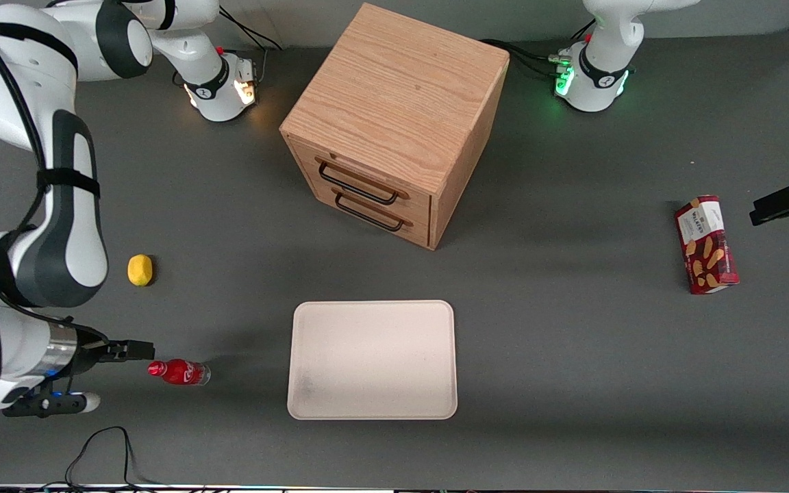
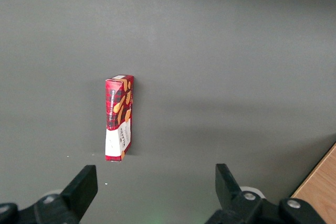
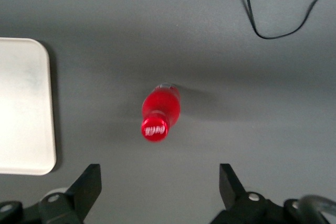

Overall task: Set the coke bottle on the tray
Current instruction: 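Move the open right gripper down over the red Coca-Cola bottle, then close the right gripper around the bottle's cap end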

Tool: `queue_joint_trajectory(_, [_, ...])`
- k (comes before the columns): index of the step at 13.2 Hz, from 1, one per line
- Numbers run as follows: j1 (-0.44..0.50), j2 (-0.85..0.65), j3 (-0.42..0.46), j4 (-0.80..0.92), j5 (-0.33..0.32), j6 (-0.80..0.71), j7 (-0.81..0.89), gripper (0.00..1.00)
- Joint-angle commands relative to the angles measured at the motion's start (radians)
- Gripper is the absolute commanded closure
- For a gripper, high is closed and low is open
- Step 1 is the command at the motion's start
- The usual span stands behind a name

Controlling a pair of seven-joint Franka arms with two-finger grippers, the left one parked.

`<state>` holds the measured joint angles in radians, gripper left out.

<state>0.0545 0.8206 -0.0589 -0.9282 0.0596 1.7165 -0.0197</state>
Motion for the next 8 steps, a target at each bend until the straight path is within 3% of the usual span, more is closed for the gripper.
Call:
queue_joint_trajectory(1, [-0.004, 0.057, 0.007, 0.045, 0.011, 0.038, -0.006, 0.01])
queue_joint_trajectory(8, [0.013, 0.107, 0.007, 0.043, 0.011, 0.107, 0.012, 0.05])
